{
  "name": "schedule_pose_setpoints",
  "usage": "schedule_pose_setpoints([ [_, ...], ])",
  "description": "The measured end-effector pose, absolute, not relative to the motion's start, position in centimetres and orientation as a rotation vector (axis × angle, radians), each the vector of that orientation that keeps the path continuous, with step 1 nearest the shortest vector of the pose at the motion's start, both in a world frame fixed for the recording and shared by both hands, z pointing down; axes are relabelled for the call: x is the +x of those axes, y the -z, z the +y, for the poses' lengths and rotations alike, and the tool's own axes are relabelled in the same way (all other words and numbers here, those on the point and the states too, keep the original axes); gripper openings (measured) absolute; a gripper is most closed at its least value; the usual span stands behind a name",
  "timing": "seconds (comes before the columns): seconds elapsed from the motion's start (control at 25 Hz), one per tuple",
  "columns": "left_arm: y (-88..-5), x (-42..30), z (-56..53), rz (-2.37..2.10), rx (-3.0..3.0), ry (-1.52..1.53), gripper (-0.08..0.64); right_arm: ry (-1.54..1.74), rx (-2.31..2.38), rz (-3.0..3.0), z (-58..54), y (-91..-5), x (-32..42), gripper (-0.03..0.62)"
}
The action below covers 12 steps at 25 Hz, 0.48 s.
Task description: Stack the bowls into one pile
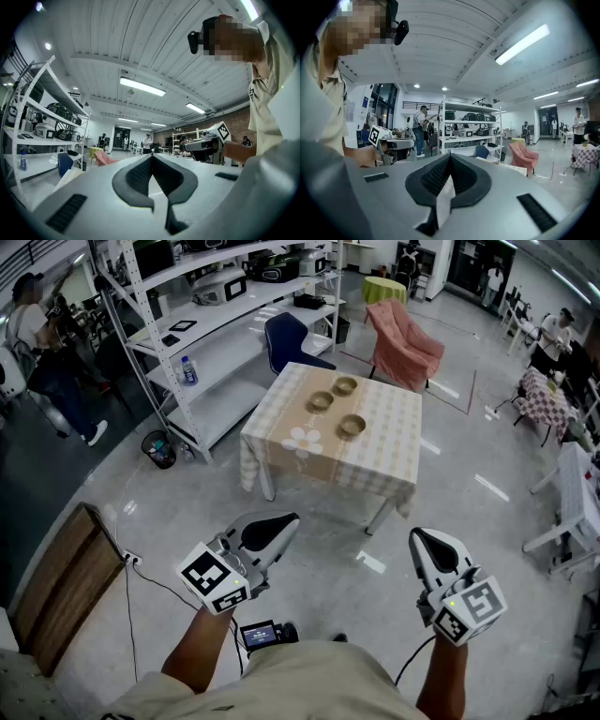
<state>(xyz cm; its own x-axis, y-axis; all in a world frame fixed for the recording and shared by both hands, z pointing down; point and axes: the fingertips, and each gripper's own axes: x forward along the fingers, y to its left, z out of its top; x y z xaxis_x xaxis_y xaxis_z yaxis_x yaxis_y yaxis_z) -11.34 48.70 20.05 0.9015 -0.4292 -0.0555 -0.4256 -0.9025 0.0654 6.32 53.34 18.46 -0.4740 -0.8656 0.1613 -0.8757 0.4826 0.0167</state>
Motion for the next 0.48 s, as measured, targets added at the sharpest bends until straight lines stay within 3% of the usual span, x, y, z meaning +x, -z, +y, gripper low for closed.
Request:
schedule_pose_setpoints([
  [0.48, -20.98, -11.60, 48.14, -0.629, 3.011, 0.090, 0.006, -0.101, 1.556, -2.591, 53.21, -18.68, 5.51, 0.003],
])
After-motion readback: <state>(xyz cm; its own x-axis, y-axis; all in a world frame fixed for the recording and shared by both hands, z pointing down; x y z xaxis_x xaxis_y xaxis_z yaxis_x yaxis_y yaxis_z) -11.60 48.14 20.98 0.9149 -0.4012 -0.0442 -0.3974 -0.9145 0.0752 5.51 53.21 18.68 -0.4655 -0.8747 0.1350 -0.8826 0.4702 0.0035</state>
